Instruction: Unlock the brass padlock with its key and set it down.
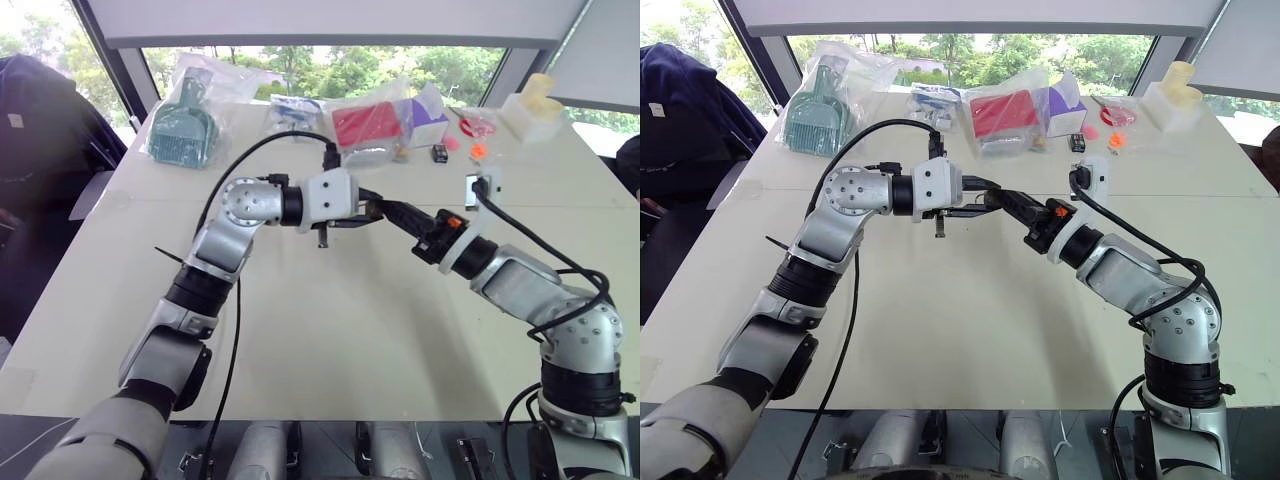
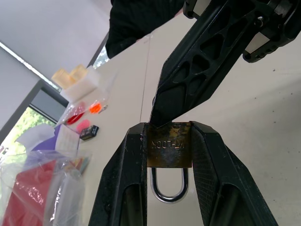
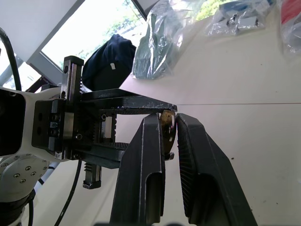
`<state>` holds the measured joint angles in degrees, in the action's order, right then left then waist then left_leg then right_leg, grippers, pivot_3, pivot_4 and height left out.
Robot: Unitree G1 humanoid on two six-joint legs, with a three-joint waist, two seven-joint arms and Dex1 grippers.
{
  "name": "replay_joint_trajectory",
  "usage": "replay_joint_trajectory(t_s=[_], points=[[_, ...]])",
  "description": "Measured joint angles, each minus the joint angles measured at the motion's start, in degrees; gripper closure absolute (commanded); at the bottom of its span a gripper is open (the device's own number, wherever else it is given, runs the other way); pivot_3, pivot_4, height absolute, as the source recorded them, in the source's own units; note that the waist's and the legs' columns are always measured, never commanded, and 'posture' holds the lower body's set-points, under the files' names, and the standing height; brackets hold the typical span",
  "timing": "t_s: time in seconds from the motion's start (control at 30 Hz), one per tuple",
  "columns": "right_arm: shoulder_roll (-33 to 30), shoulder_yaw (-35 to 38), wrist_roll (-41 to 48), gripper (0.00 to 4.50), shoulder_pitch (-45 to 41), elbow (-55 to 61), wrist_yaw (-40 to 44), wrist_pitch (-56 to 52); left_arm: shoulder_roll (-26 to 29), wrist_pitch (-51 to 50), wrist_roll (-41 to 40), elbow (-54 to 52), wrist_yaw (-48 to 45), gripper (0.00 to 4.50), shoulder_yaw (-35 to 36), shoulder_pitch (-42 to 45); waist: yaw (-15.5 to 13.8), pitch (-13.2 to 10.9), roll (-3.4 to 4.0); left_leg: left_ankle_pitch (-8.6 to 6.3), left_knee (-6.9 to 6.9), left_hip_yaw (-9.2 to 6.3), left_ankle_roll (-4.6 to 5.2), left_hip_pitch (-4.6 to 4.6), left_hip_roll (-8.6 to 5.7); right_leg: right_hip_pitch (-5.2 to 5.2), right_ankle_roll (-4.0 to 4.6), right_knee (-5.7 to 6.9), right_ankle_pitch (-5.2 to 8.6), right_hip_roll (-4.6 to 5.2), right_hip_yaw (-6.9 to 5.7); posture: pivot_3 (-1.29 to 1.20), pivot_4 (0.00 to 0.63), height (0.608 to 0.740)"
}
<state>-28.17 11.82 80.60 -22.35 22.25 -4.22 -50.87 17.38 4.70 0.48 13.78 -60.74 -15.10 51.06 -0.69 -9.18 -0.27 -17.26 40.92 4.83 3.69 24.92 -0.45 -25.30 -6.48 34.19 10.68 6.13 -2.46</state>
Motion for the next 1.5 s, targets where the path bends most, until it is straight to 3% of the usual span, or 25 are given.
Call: replay_joint_trajectory(t_s=[0.07,0.2,0.47,0.57,0.73,1.13,1.5], points=[[-0.1,0.0,0.0,3.23,0.4,0.2,0.0,0.0,0.2,0.1,0.0,-0.1,0.0,3.82,0.0,-0.4,0.0,0.0,0.00,0.00,0.00,0.00,0.00,0.00,0.00,0.00,0.00,0.00,0.00,0.00,0.00,0.00,0.150,0.740],[-0.3,0.1,-0.5,1.17,1.4,0.2,-0.2,0.0,1.0,0.0,0.0,-0.1,0.0,3.82,0.1,-0.7,0.0,0.0,0.00,0.00,0.00,0.00,0.00,0.00,0.01,0.00,0.00,0.00,0.00,0.00,0.00,0.00,0.150,0.740],[-0.3,0.4,-0.6,1.17,1.4,0.2,-1.4,0.2,1.1,-0.1,0.0,-0.1,0.0,3.82,0.1,-0.8,0.0,0.0,0.00,0.00,0.00,0.00,0.00,0.00,0.01,0.00,0.00,0.00,0.00,-0.02,0.00,0.00,0.150,0.740],[-0.2,0.4,-0.5,2.00,1.4,0.2,-1.8,0.2,1.2,-0.2,-0.2,-0.2,0.0,3.82,0.1,-0.8,0.0,0.0,0.00,0.00,0.00,0.00,0.00,0.00,0.01,0.00,0.00,0.00,0.00,-0.02,0.00,0.00,0.150,0.740],[0.2,0.4,0.6,4.38,1.4,0.7,-1.9,0.7,1.1,-0.4,-0.2,-0.4,0.0,3.82,0.0,-0.8,0.0,0.0,0.00,0.00,0.00,0.00,0.00,0.00,0.02,0.00,0.00,0.00,0.00,-0.02,0.00,0.00,0.150,0.740],[1.4,0.1,2.1,4.45,1.3,0.4,-3.9,0.9,1.1,3.1,1.8,-0.3,2.6,3.82,-0.8,-1.0,0.0,0.0,0.00,0.00,0.00,0.00,0.00,0.00,0.03,0.01,0.00,0.00,0.00,-0.03,0.01,0.00,0.150,0.740],[8.7,0.4,13.1,4.45,-1.7,-3.4,-19.8,5.3,0.7,14.7,9.0,4.2,11.0,3.82,-1.6,-0.8,0.0,0.0,0.02,0.00,0.00,0.01,-0.01,0.00,0.06,0.01,-0.01,0.00,-0.01,-0.04,0.01,0.00,0.150,0.740]])
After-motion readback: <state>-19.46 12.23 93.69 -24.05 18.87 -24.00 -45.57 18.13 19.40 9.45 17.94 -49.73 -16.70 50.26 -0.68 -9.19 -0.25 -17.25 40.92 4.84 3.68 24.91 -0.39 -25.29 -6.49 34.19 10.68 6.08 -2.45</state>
